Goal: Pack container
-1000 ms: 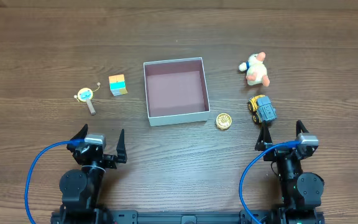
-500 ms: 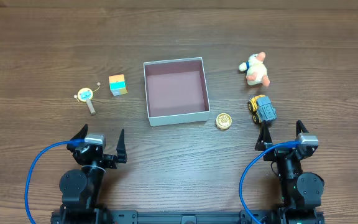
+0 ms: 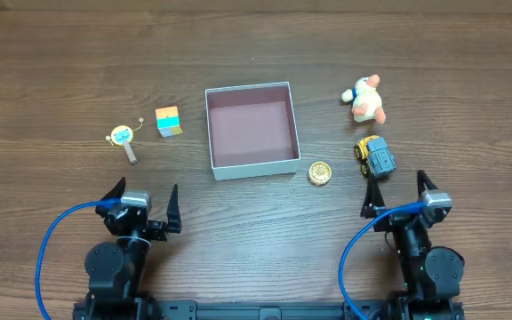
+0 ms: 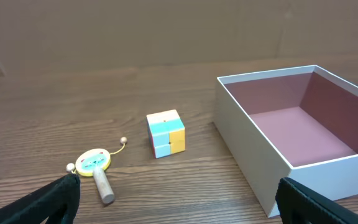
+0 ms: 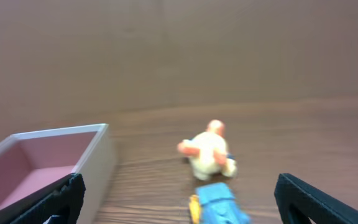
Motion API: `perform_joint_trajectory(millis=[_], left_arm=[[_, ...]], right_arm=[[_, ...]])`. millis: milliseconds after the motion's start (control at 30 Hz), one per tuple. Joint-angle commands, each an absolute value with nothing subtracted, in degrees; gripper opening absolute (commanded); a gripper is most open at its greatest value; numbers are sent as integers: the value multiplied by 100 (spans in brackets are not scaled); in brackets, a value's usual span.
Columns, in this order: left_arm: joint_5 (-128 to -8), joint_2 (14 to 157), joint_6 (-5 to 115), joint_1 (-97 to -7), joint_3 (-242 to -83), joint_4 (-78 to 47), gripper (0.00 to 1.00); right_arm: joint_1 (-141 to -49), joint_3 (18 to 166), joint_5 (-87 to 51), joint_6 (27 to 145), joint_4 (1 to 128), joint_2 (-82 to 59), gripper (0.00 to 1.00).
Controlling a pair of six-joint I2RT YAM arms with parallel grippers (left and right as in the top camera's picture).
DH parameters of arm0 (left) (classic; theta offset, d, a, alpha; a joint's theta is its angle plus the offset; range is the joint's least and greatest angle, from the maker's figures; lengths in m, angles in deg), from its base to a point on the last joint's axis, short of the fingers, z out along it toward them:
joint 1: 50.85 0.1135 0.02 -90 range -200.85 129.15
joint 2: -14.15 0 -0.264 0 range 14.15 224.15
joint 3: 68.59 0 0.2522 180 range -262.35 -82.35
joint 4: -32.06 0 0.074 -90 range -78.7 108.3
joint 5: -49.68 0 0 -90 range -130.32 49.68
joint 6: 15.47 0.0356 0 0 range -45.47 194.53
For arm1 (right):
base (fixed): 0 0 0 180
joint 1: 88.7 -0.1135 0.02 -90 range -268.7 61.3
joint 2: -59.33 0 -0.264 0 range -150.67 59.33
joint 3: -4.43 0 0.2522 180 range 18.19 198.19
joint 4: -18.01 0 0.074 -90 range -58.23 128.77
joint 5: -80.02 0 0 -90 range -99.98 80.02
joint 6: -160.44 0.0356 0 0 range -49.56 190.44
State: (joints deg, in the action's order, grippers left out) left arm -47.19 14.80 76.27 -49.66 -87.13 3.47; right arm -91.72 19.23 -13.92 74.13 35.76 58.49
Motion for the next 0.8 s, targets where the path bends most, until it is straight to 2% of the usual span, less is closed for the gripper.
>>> perform_joint_trajectory(millis=[0,133,267,367,600,767], left_arm=[[-4739,1442,7732,-4927,-8689,358,100],[-4741,1442,7732,-4927,-8689,358,100],[-4741,1442,7734,-4927,-8689,358,100],[-4741,1442,7732,-4927,-8689,358,100],[-4741,1442,7734,-4927,-8689,358,100],[-4741,1442,7732,-4927,-8689,358,100]], right_arm=[[-9159,1866,-3123,7664,3179,5917,100],[-9159,1958,-4205,7692,2846,5917,100],[-9159,2395,-4044,7767,2912,5913,100],[-9159,3372,-3639,7336,3629,5493,100],[-9157,5984,-2601,6691,6051,2503,100],[-9157,8550,-2498,5937,8575,-140,100]])
